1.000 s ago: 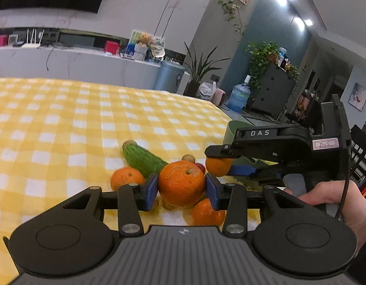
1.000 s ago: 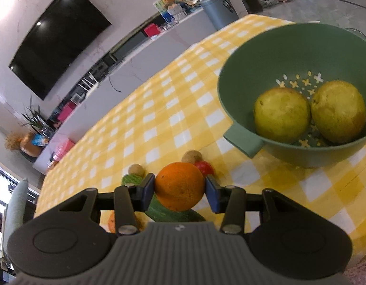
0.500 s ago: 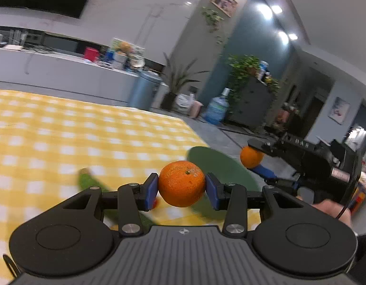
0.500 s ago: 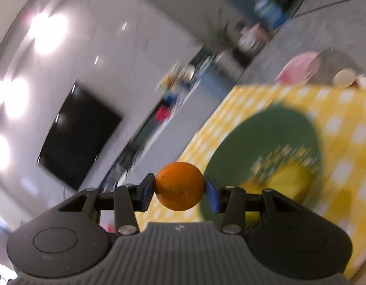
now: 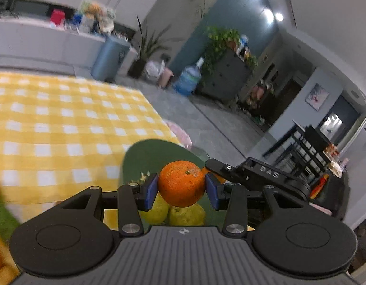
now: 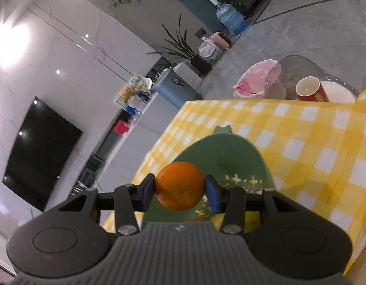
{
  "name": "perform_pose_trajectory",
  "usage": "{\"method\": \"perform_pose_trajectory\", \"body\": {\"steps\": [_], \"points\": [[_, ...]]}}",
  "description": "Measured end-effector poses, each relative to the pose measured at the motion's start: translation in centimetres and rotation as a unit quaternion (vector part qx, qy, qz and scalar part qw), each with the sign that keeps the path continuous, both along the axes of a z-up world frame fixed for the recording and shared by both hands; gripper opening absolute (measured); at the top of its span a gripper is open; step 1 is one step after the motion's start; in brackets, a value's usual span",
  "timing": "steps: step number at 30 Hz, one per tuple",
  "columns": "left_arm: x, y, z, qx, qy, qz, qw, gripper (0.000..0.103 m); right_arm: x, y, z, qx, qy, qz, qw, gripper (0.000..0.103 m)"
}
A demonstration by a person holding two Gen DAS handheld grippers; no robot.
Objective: Organize fruits
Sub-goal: 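Carry both oranges into the green colander and open both grippers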
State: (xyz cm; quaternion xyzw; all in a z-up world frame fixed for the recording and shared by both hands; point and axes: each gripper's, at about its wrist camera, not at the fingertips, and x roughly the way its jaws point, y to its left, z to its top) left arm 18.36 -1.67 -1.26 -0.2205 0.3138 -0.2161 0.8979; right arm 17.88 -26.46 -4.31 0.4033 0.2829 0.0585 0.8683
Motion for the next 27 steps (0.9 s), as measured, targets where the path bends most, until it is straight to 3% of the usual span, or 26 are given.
{"method": "perform_pose_trajectory", "body": {"steps": [3,10,14,16,27], "points": [[2.5,-1.1,-0.8,0.018,0.021,-0.011,0.9995,0.048,0.3,-0.7,-0.6,-0.014,0.015,-0.010,1.000,0.043],[5.7,-2.7,-3.3,0.042,0.066,0.012,0.9969,0.049,0.8,-1.8,-1.1,-0.019,0.021,-0.032,0.999,0.044],[5.2,-3.2,-3.0,0.058,0.045,0.027,0.9969,0.056,1.1,-1.3,-0.7,-0.045,0.021,-0.019,0.999,0.046],[4.7,-3.1,-2.6,0.068,0.036,0.037,0.9964,0.061,0.9,-1.4,-0.6,-0.046,0.016,-0.021,0.999,0.054],[3.5,-2.6,-0.1,0.069,0.009,0.044,0.9966,0.071,0.4,-1.9,-0.6,-0.024,0.008,-0.026,0.999,0.056]]}}
